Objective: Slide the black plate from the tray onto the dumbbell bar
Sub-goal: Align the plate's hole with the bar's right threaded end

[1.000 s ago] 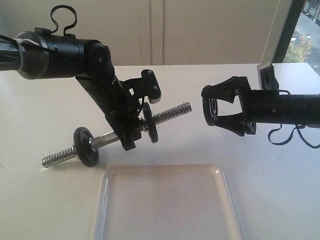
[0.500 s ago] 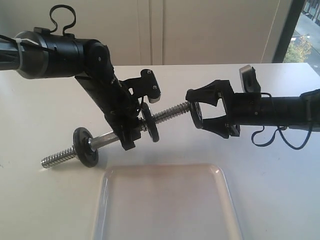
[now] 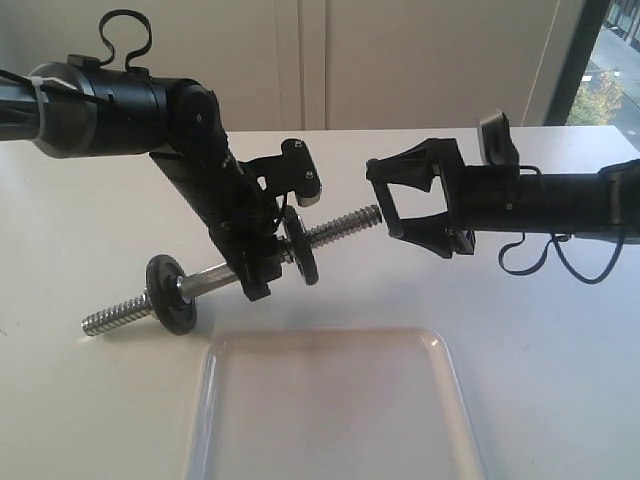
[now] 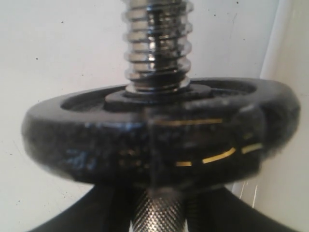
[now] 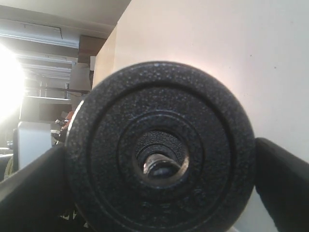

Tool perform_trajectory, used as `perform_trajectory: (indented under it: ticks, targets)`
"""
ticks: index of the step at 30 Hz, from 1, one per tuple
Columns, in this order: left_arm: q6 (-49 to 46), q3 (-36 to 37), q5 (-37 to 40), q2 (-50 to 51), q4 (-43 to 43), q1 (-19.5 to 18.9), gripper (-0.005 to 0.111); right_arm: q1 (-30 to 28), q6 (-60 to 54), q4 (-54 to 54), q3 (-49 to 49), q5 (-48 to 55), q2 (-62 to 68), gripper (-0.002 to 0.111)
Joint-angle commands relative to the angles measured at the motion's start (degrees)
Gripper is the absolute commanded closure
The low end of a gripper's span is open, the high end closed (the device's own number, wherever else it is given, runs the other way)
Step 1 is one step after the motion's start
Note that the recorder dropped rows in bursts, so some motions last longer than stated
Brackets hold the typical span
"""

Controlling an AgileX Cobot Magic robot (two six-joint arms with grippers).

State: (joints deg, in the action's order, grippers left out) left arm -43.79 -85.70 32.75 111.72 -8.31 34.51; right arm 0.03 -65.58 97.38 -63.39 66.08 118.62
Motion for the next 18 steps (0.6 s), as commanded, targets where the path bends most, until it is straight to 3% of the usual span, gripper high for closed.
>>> perform_trajectory:
  ticks: [1,18]
  targets:
    - [0.4,-1.1,-1.5,-3.1,-3.1,0.0,0.107,0.2,0.2,2.6,-0.6,3.9,-1.5,0.108]
    - [0.6,-1.1,-2.7,-3.1,-3.1,0.0,0.107,1.7,0.3,0.8,-0.6,3.9,-1.5,0.108]
